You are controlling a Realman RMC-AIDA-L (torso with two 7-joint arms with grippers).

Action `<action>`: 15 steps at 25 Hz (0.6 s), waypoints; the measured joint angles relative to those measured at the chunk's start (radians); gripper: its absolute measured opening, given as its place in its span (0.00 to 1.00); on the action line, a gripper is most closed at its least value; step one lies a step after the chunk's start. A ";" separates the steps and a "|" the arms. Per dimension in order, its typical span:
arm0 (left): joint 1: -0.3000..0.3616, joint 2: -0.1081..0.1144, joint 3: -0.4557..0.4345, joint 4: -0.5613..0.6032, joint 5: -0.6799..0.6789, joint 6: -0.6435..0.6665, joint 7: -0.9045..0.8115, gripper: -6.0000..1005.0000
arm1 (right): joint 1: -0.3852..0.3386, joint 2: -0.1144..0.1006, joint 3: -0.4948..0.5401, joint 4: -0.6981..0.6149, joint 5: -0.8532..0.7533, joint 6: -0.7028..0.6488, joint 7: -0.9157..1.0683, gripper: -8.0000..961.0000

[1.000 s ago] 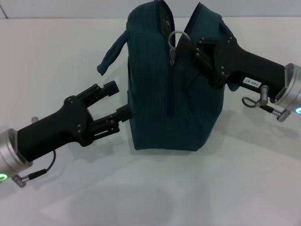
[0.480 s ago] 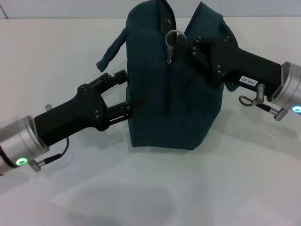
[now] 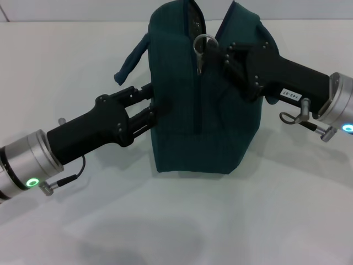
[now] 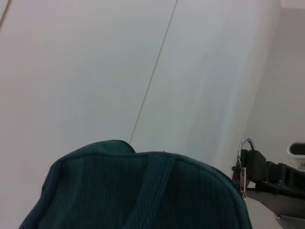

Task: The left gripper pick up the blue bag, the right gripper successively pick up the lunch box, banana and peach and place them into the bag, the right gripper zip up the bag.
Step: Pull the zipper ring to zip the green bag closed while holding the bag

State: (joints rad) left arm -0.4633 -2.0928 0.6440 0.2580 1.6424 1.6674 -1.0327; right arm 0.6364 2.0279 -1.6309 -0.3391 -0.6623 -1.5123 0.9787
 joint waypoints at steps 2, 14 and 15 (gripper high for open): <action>0.000 0.000 0.000 0.000 0.001 0.000 0.002 0.61 | 0.000 0.000 -0.003 0.000 0.000 0.000 0.000 0.01; -0.010 0.003 0.063 0.007 0.015 0.004 0.022 0.27 | -0.004 0.000 -0.007 0.000 0.026 -0.004 0.000 0.01; -0.010 0.003 0.064 0.007 0.015 0.002 0.023 0.26 | -0.004 0.000 -0.006 0.000 0.028 -0.007 0.000 0.01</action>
State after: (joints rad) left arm -0.4736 -2.0895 0.7079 0.2650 1.6578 1.6697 -1.0100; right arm 0.6319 2.0279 -1.6374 -0.3390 -0.6344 -1.5192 0.9788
